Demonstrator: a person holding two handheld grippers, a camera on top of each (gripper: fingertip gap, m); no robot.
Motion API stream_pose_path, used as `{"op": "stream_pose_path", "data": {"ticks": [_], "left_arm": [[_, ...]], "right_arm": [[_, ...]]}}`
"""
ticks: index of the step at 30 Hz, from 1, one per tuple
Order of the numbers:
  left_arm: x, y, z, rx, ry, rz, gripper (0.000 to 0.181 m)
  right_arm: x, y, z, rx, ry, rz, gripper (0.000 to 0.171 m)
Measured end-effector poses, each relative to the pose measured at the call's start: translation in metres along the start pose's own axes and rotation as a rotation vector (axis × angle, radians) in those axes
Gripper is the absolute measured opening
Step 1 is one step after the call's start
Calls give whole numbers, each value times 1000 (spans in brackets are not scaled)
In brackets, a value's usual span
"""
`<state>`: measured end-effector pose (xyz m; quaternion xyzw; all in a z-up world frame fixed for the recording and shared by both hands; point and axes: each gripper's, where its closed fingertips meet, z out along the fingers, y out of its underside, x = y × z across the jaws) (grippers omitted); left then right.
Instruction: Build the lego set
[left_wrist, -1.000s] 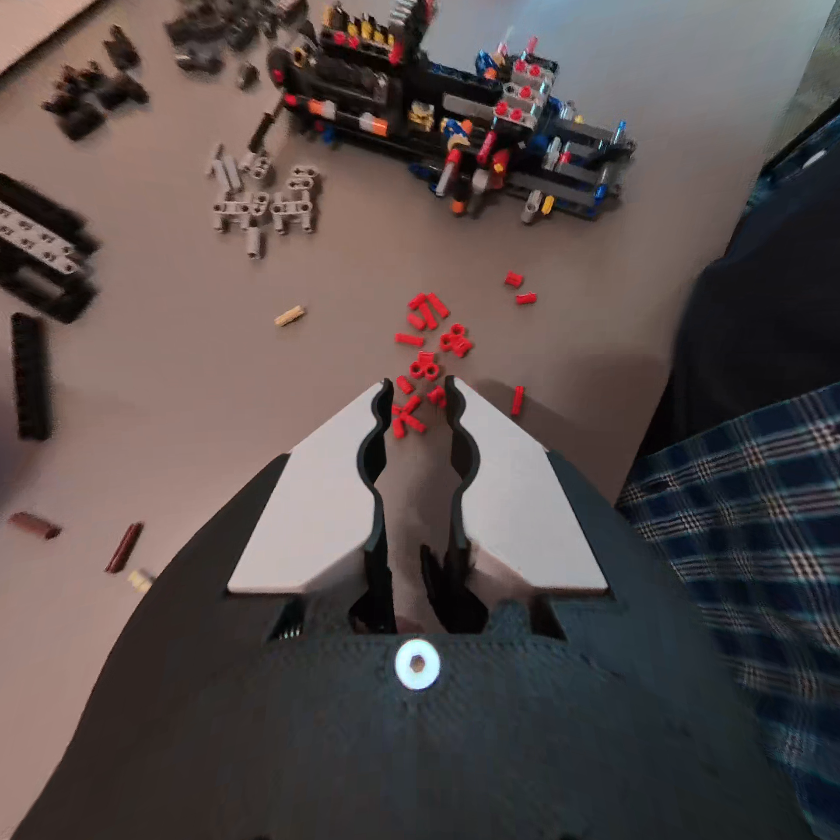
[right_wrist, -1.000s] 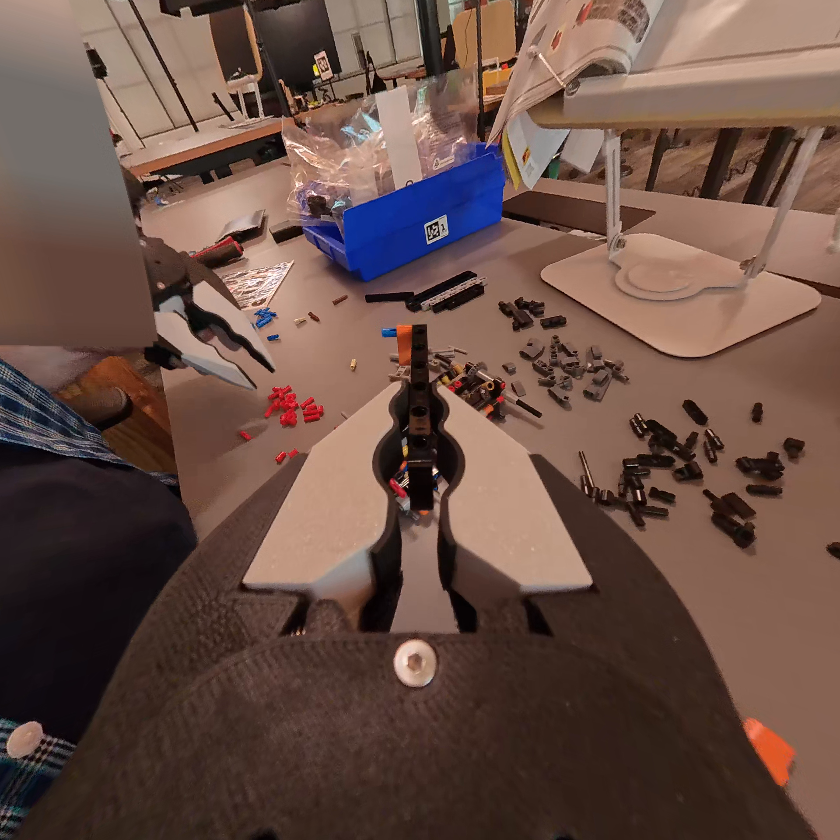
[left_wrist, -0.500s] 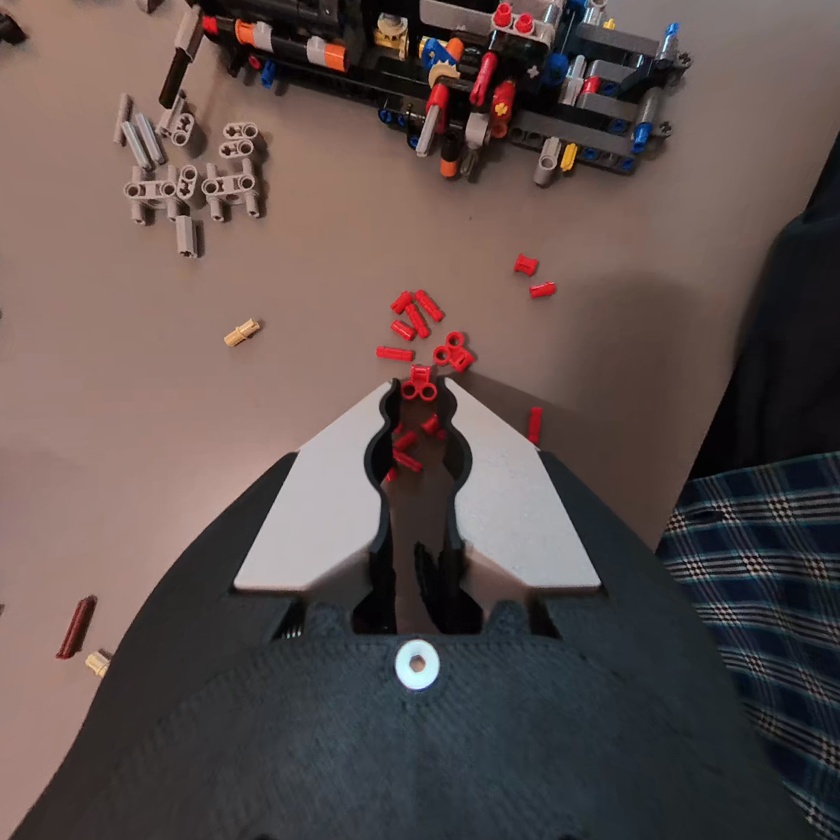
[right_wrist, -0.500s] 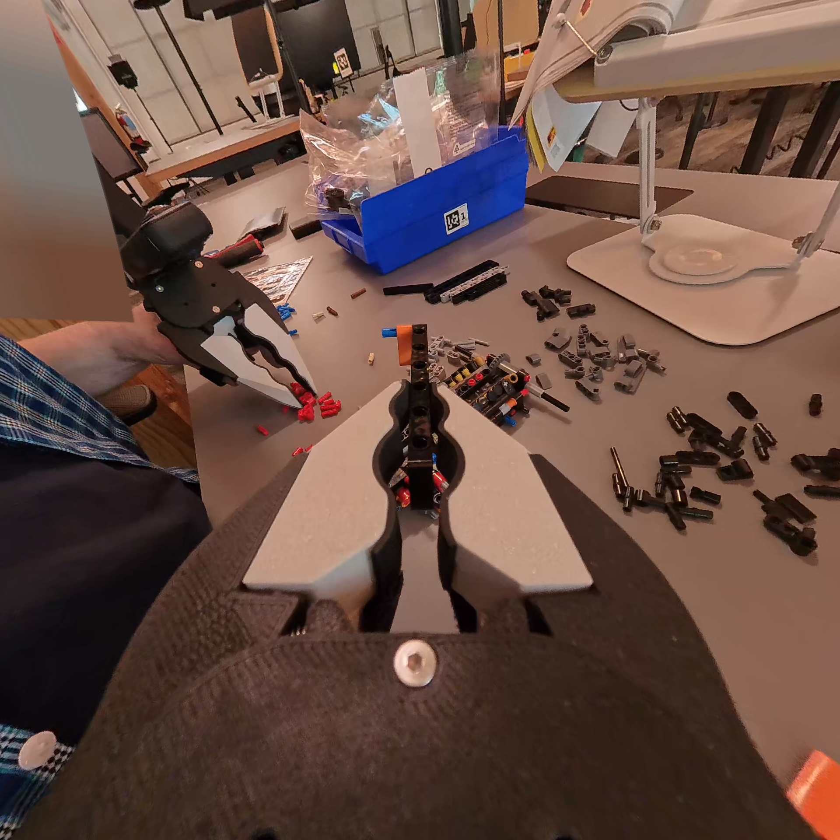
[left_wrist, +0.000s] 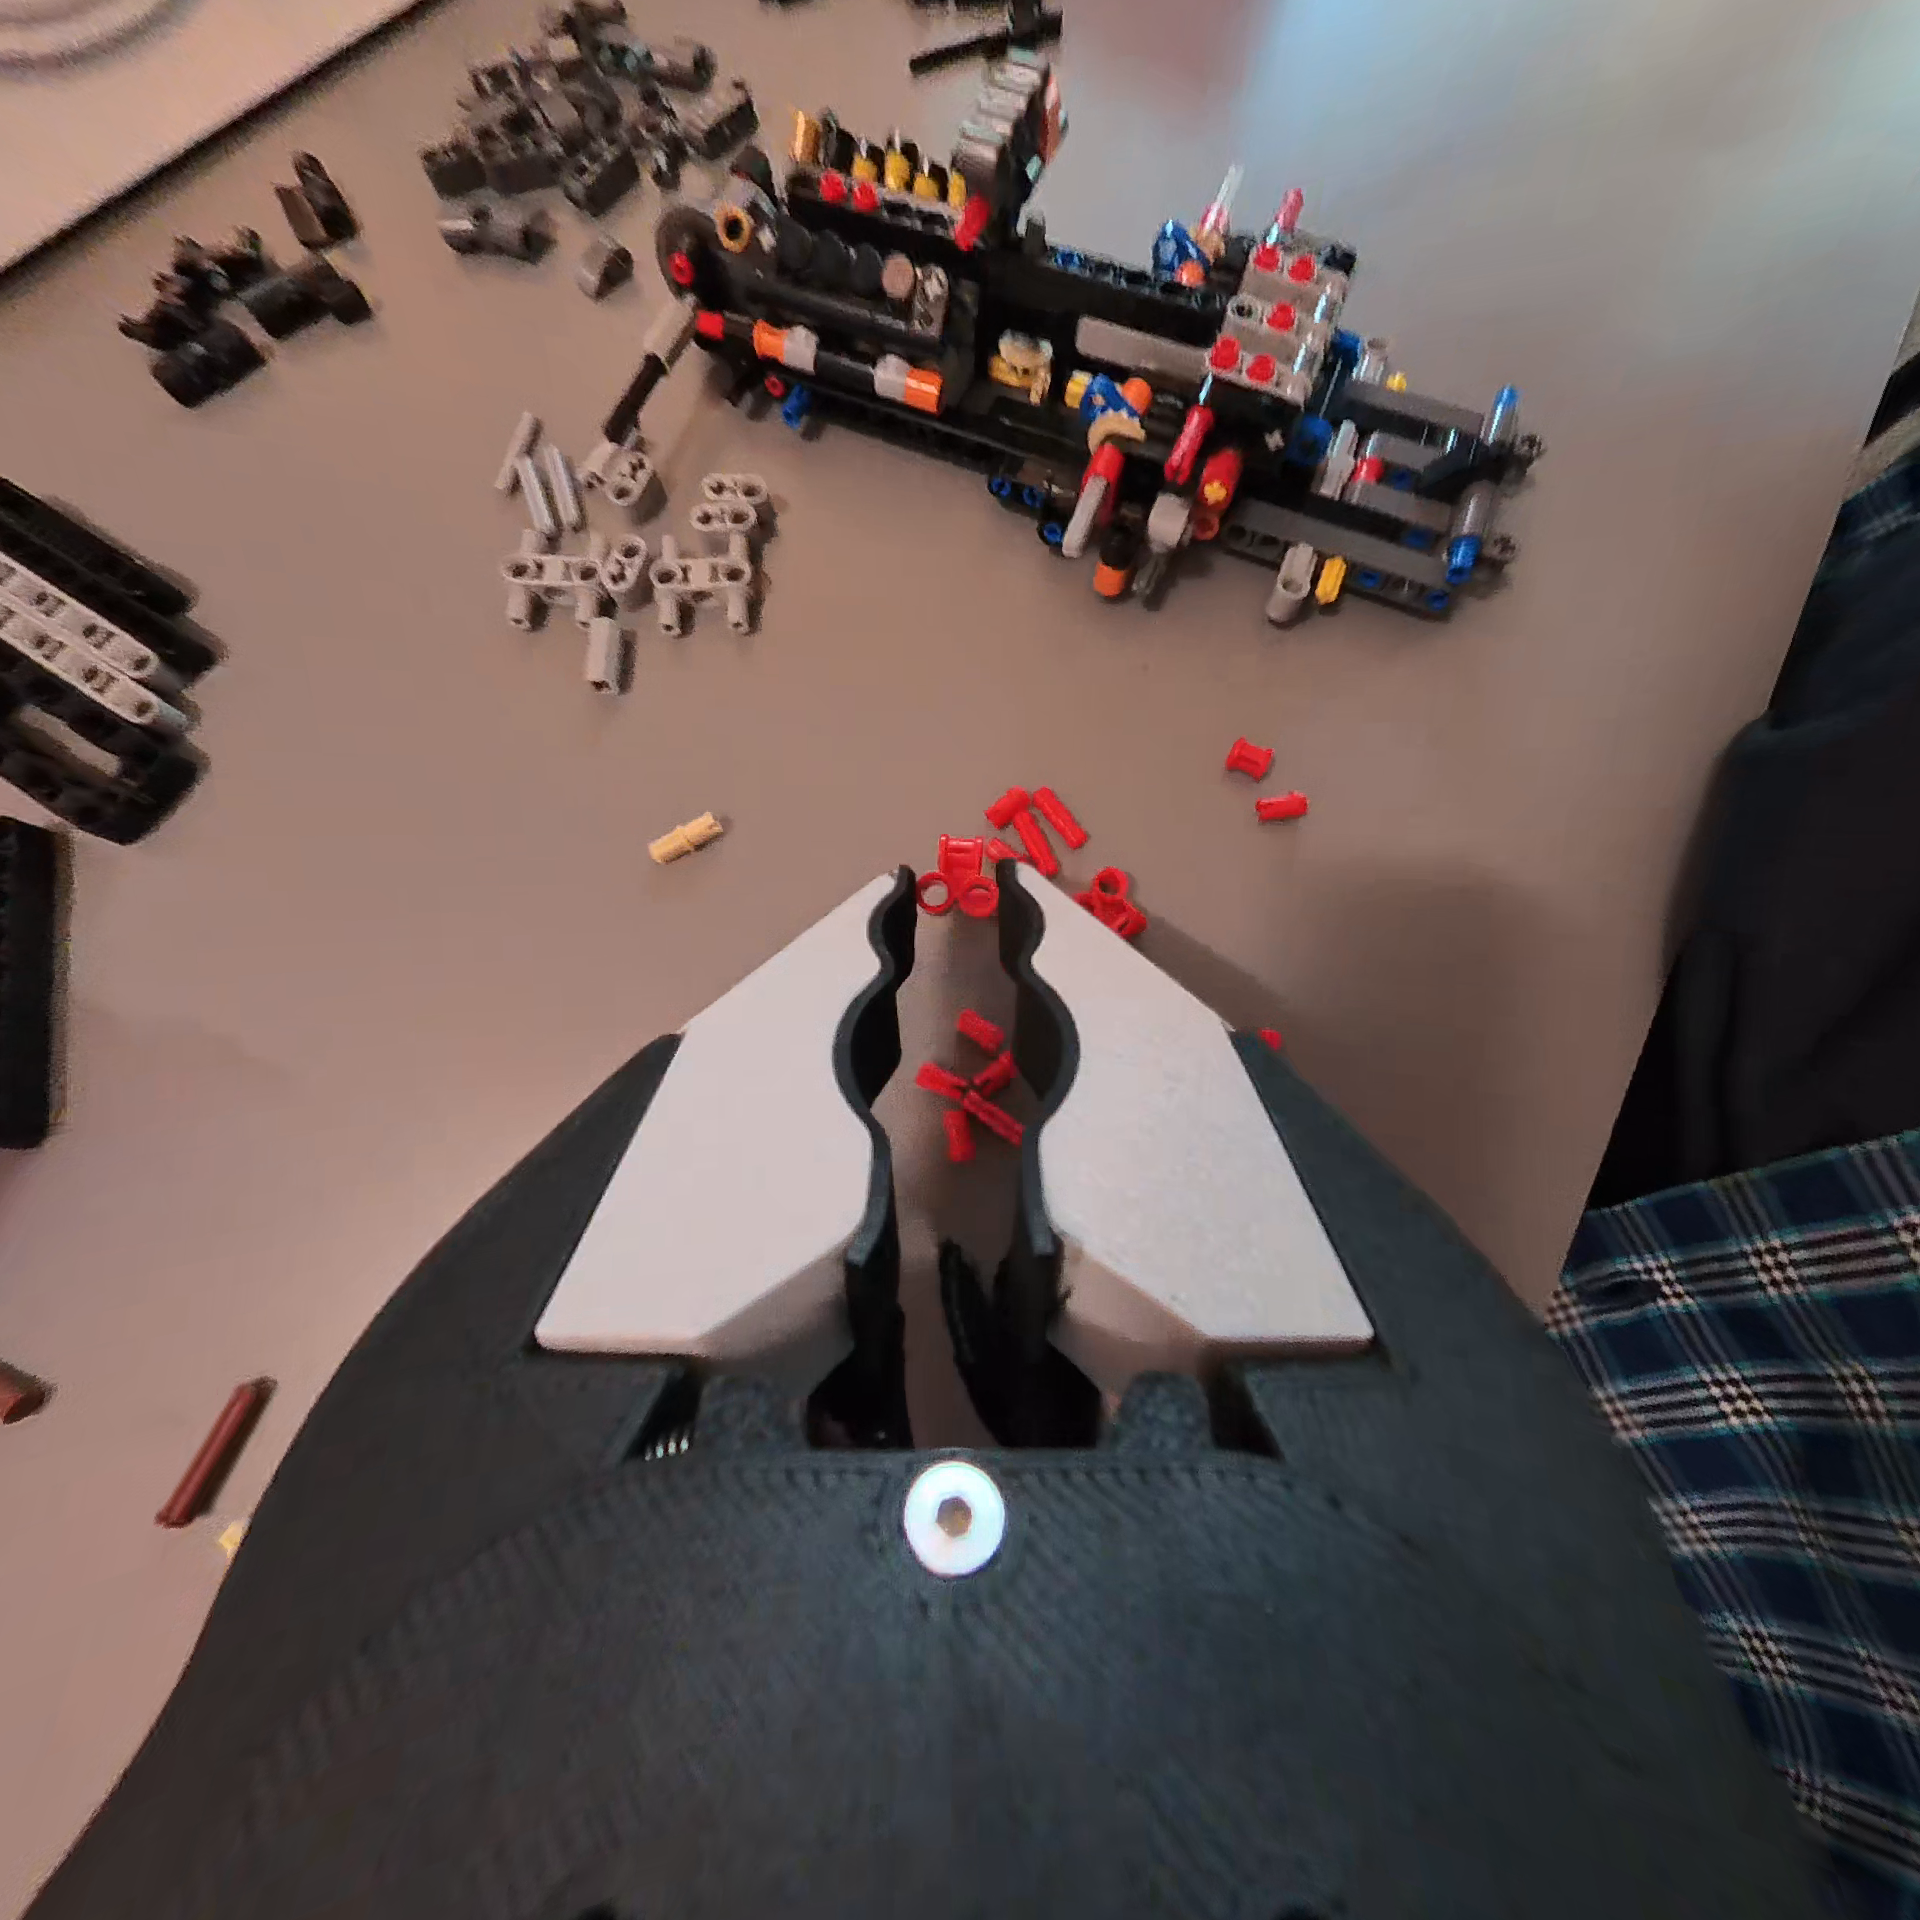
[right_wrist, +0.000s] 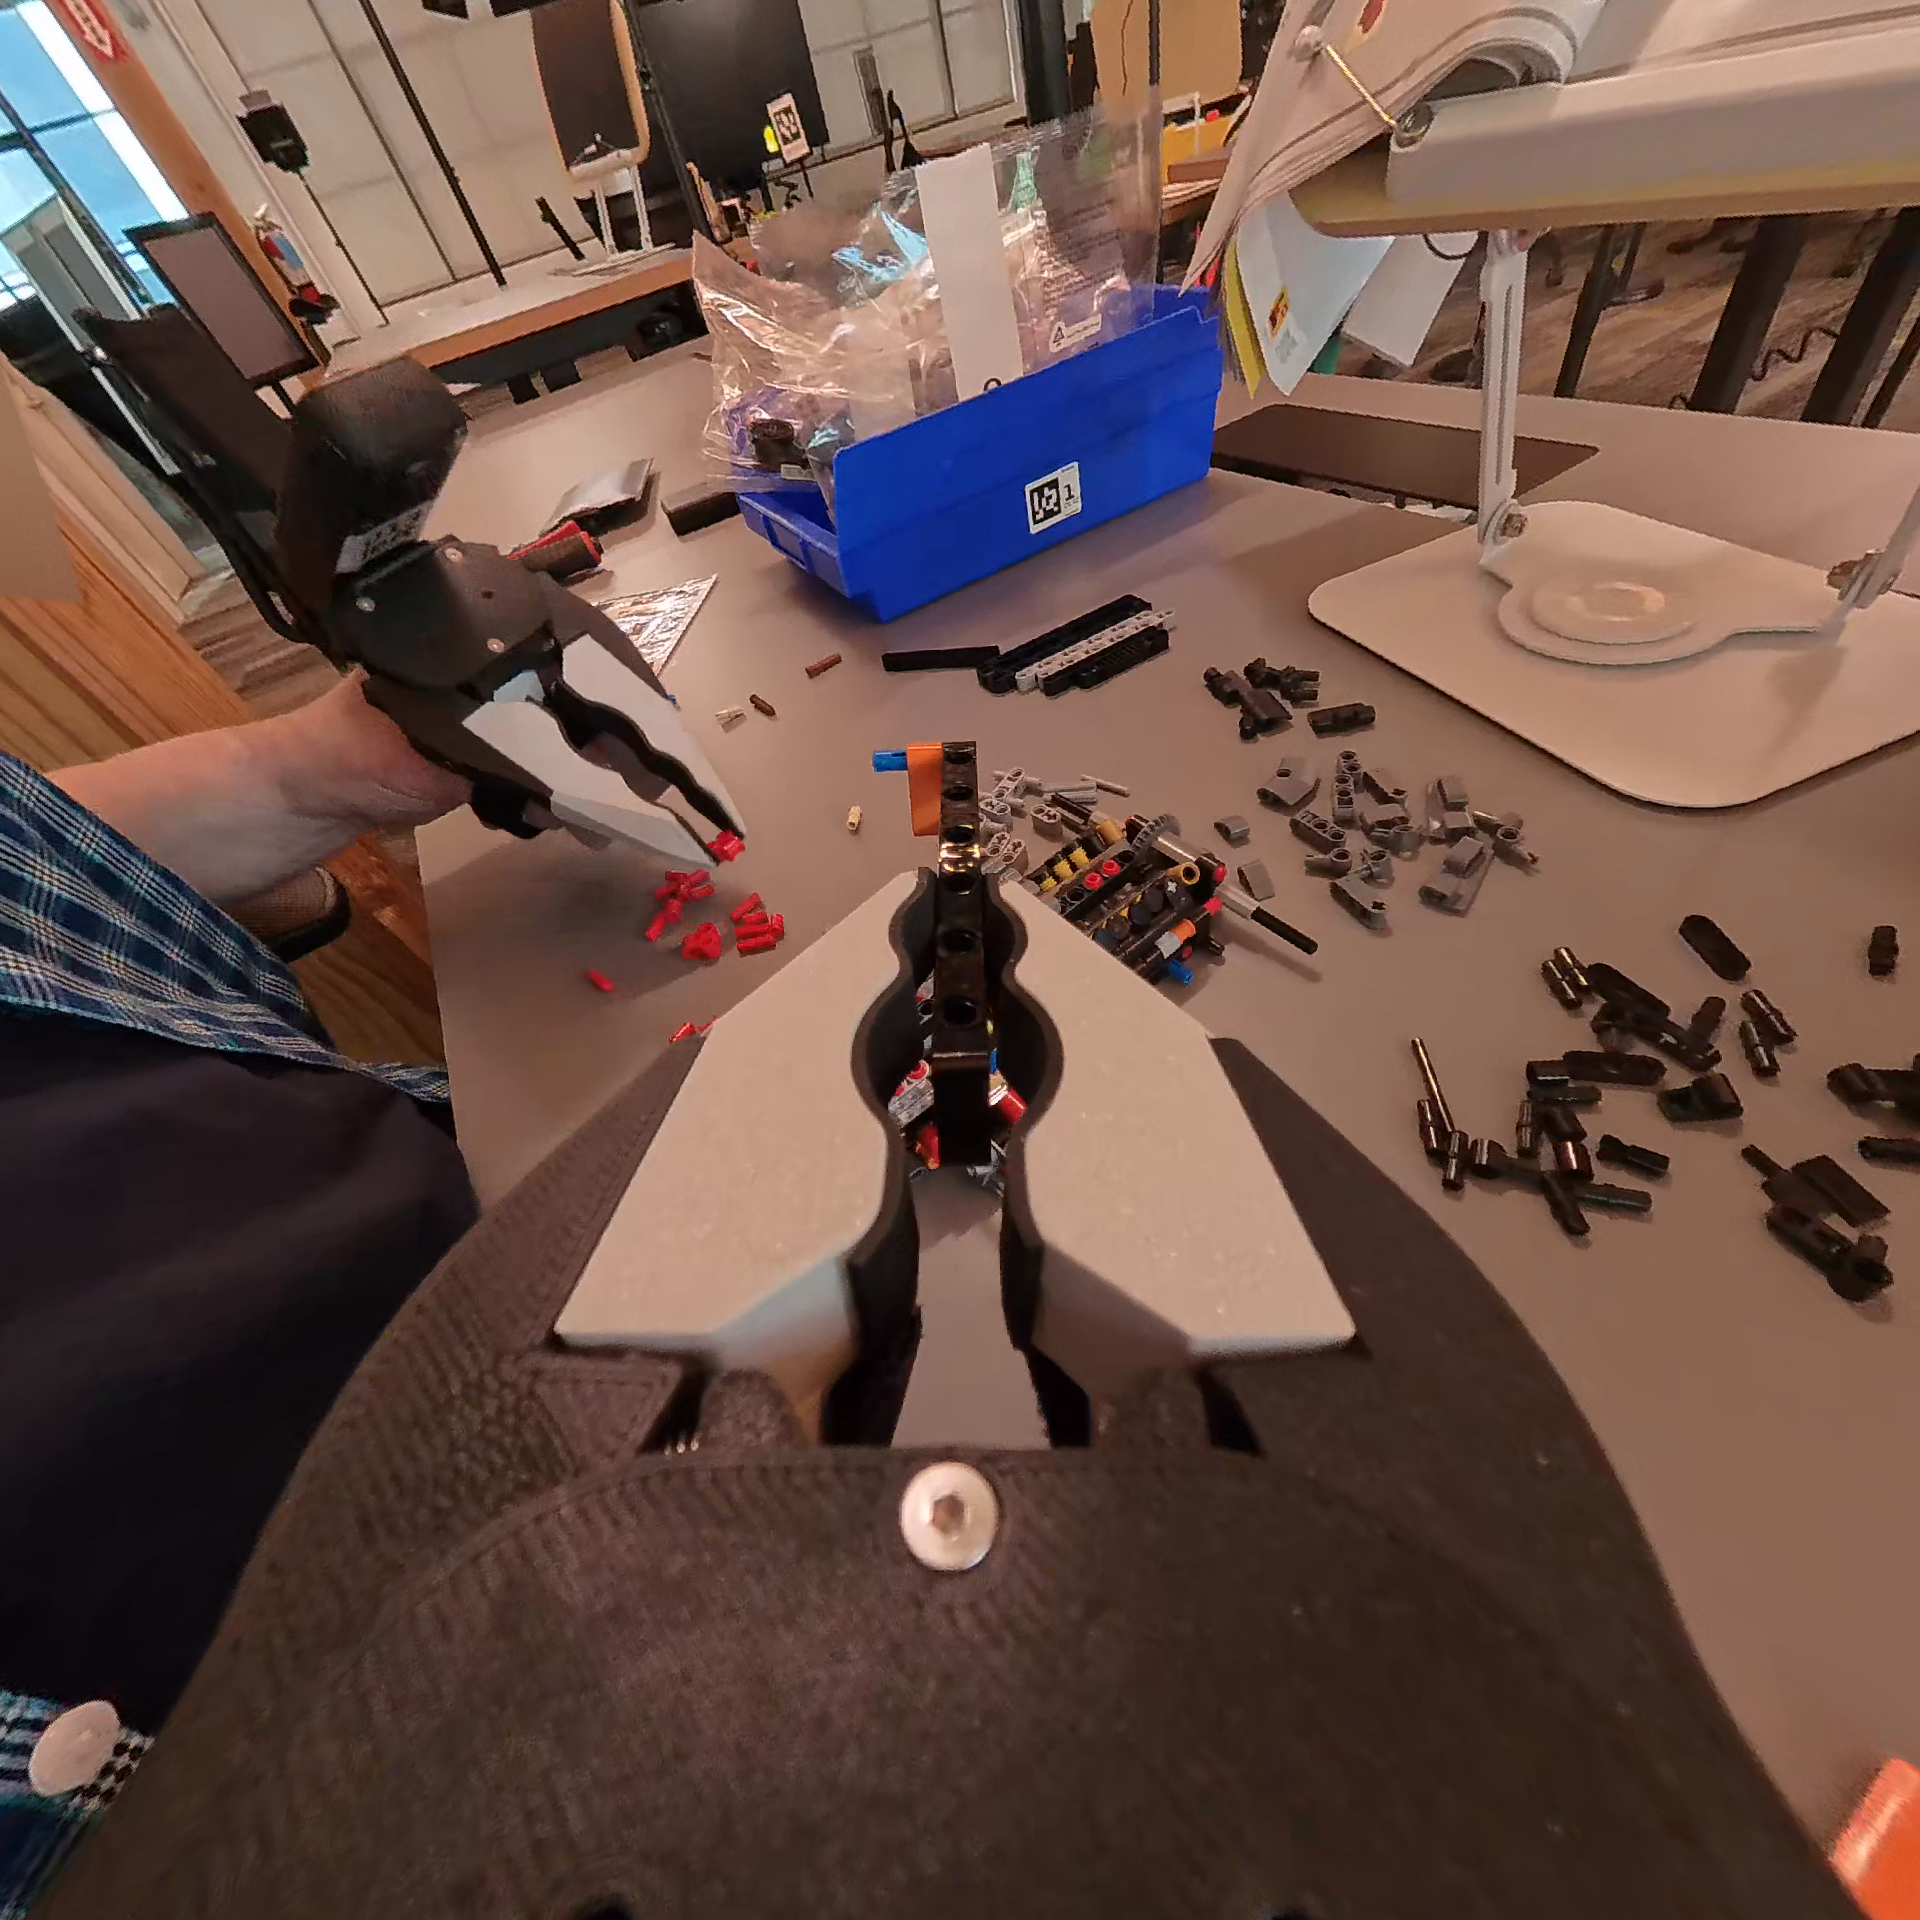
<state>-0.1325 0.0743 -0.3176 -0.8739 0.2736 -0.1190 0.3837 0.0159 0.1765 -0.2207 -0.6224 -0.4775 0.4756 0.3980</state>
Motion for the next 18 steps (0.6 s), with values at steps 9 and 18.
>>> {"op": "stream_pose_path", "data": {"ticks": [9, 18], "left_arm": [[-1, -23, 0, 122, 93, -65, 14], [-11, -28, 1, 172, 94, -124, 14]], "right_arm": [[-5, -2, 5, 5, -10, 5, 5], [-10, -4, 15, 3, -25, 16, 4]]}}
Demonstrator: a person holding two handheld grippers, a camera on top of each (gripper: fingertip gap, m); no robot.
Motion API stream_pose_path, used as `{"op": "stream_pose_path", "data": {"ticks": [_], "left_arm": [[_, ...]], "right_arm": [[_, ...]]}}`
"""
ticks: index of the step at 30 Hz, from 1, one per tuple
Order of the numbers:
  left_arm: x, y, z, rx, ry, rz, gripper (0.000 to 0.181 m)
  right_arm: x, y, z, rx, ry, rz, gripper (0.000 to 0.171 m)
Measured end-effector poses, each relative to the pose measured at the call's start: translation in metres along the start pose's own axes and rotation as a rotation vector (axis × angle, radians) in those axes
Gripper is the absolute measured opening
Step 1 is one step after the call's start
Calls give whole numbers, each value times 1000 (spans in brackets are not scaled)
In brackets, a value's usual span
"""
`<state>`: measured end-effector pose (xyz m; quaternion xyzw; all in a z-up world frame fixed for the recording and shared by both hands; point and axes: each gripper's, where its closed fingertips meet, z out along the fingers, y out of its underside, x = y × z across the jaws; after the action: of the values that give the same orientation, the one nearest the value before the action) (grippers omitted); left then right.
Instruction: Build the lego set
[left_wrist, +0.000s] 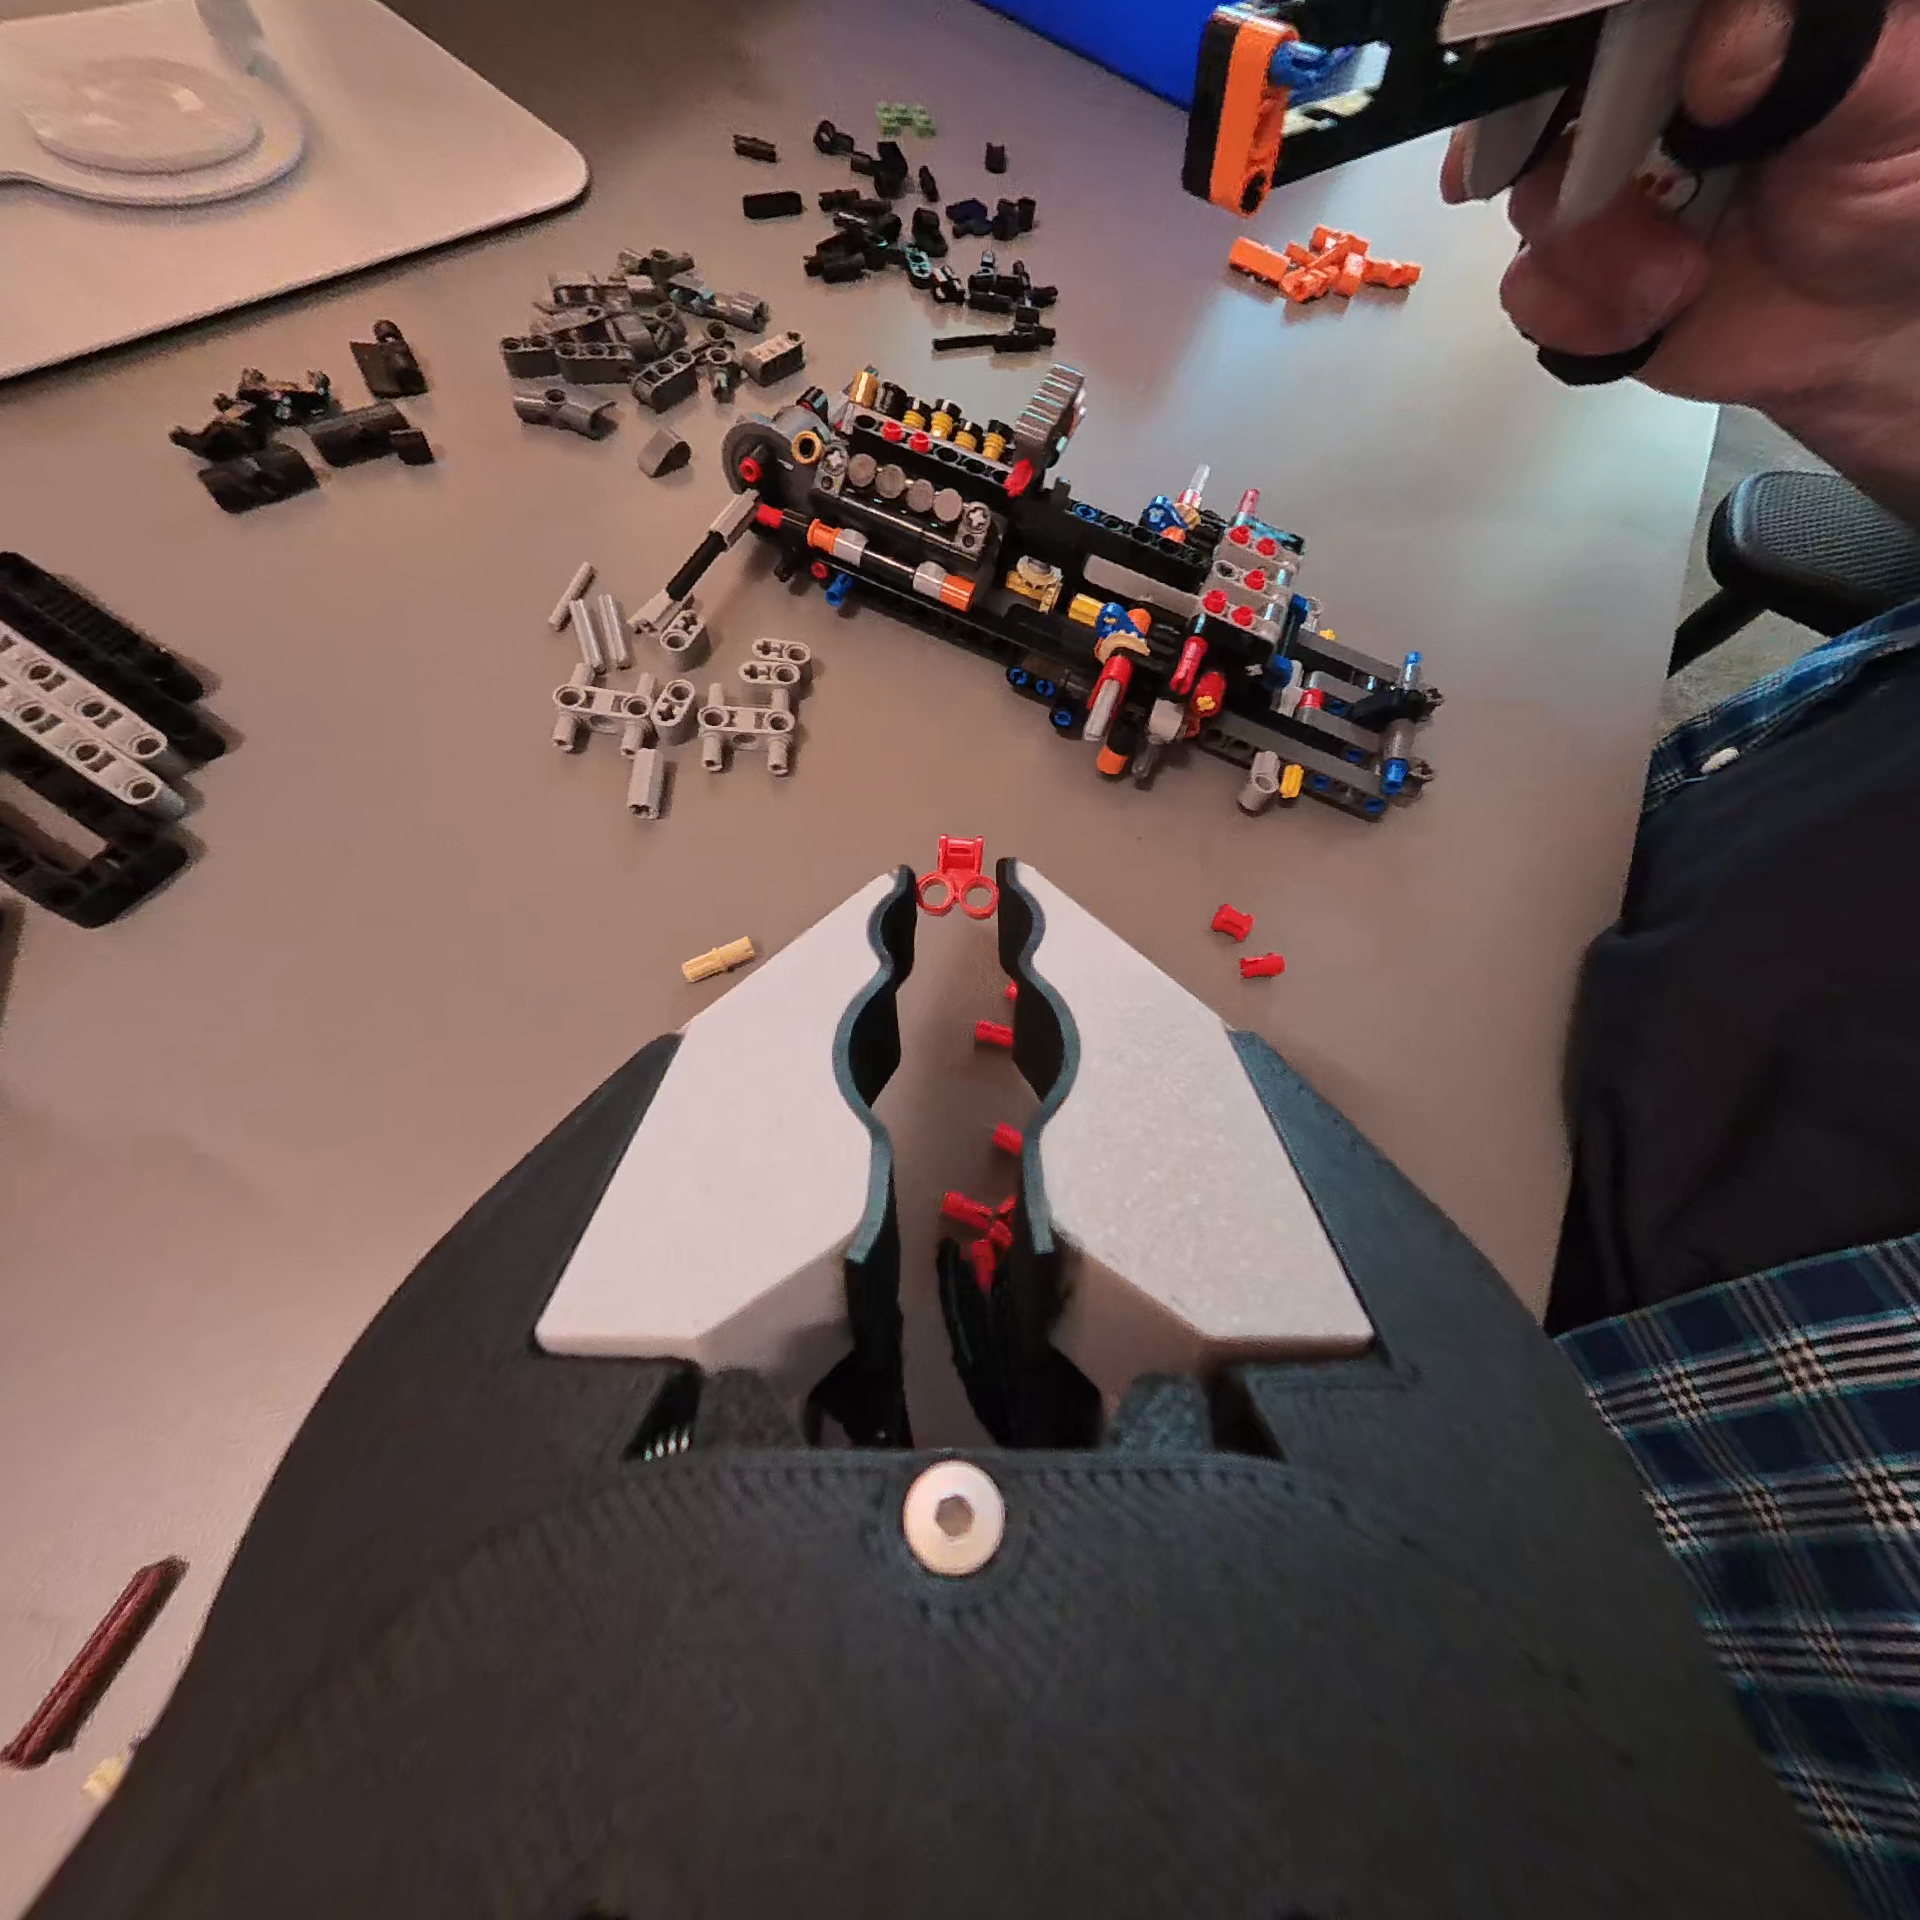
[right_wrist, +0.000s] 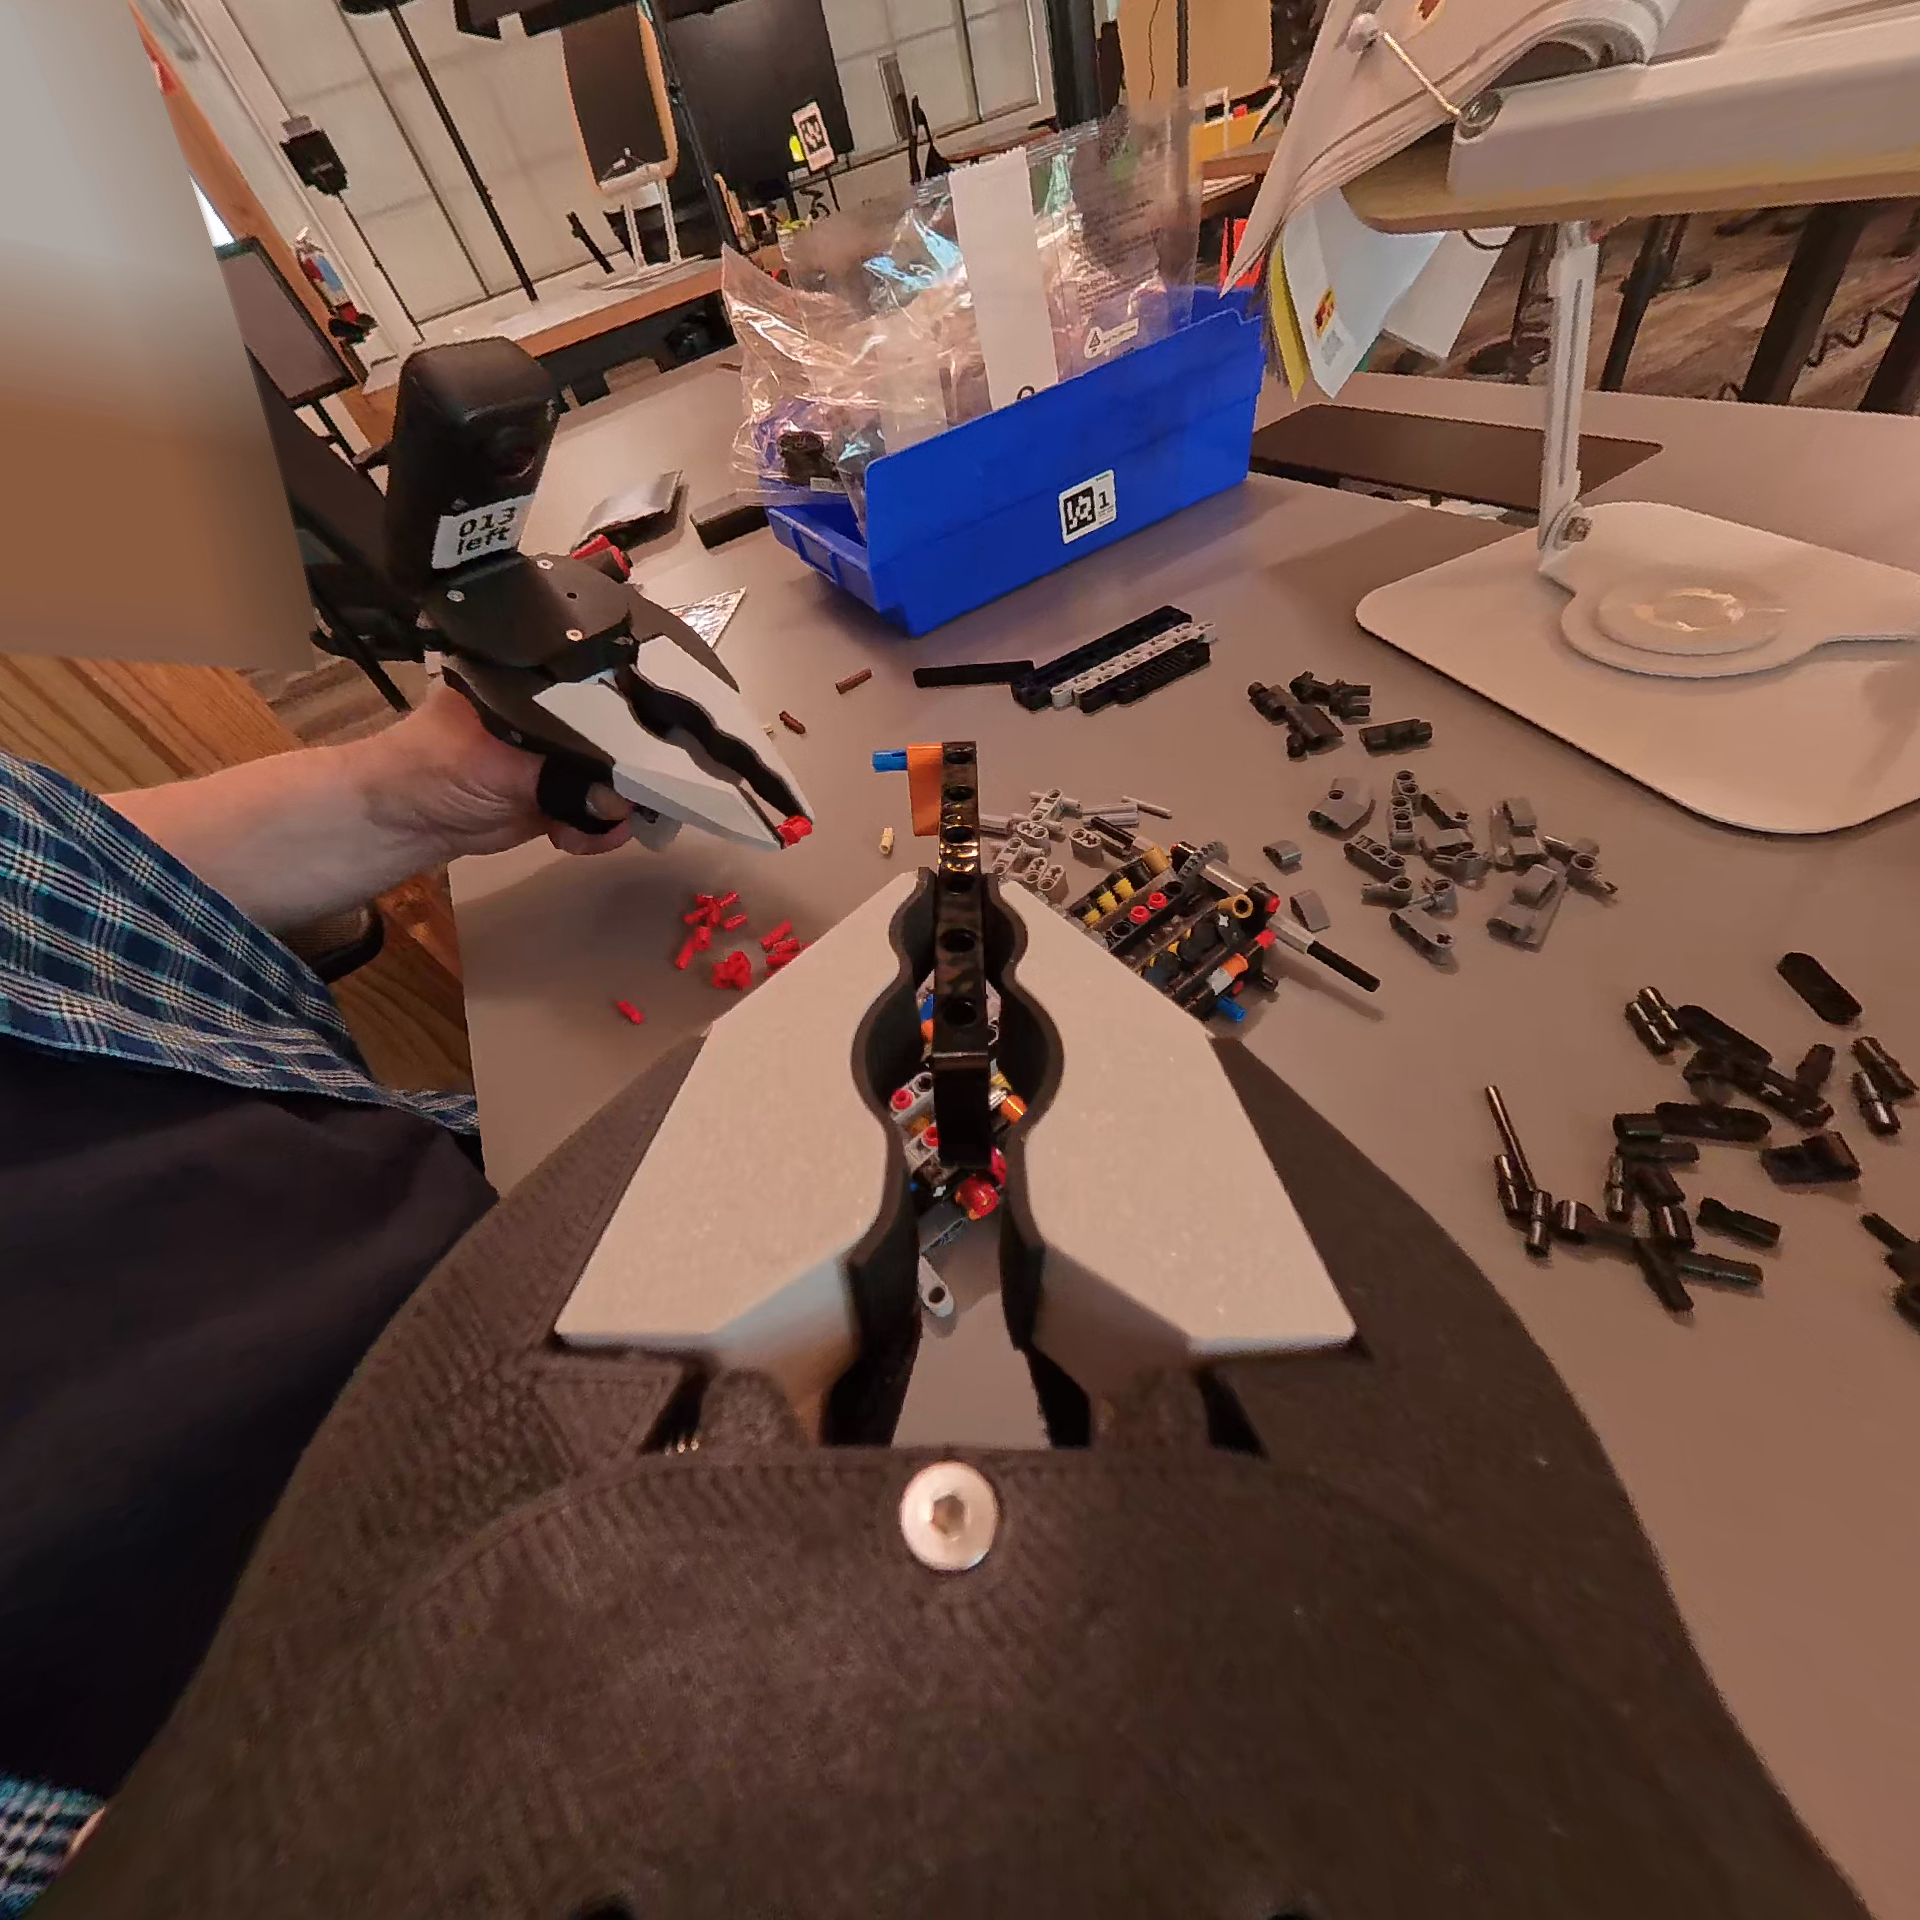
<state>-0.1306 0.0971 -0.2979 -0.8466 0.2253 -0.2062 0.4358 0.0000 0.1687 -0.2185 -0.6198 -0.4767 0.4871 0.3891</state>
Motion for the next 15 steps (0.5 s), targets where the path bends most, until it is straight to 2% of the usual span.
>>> {"op": "stream_pose_path", "data": {"ticks": [8, 15], "left_arm": [[-7, -16, -8, 123, 11, -86, 14], [-38, 34, -11, -142, -207, -59, 14]], "right_arm": [[-11, -3, 17, 4, -34, 18, 5], [-19, -1, 28, -18, -49, 7, 5]]}}
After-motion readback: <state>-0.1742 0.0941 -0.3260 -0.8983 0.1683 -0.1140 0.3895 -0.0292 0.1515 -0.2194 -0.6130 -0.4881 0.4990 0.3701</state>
